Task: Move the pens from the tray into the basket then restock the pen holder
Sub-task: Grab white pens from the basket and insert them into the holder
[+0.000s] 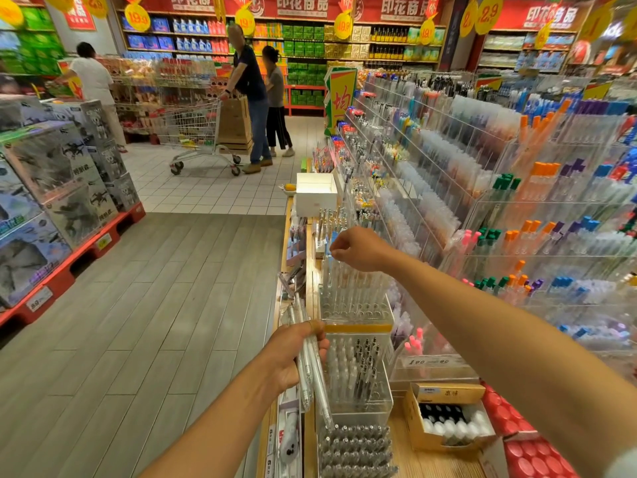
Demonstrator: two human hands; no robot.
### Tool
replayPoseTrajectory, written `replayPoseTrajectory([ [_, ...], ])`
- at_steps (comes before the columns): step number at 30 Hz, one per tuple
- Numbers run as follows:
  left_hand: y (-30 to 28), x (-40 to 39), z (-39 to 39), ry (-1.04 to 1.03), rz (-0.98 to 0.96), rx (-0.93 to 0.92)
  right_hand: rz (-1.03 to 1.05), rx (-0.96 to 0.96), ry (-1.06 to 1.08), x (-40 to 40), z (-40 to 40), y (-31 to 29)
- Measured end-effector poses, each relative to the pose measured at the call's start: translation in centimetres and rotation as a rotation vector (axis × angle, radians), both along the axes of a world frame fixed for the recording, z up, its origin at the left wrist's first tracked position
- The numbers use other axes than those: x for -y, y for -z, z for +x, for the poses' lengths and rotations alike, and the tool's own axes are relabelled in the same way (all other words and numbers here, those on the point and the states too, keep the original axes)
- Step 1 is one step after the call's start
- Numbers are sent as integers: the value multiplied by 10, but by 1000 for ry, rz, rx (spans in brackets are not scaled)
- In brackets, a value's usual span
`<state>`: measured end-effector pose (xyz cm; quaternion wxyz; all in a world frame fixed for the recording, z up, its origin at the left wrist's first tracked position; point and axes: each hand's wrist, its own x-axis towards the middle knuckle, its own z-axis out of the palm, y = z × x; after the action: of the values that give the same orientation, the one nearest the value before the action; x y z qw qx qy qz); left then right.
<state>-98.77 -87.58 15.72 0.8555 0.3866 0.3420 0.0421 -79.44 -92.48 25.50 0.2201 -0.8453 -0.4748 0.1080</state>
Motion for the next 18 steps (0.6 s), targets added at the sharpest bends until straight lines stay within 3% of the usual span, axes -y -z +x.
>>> replayPoseTrajectory([
  [4, -4, 1, 1, 15, 5, 12, 192, -25, -16, 9, -10, -9],
  [8, -7, 6, 4, 3, -4, 39, -106, -264, -167, 18, -26, -17],
  [11, -8, 10, 7, -30, -26, 57, -247, -338, -211, 24, -38, -11],
  [18, -8, 16, 7, -25, 28, 71, -154, -344, -178, 23, -60, 6],
])
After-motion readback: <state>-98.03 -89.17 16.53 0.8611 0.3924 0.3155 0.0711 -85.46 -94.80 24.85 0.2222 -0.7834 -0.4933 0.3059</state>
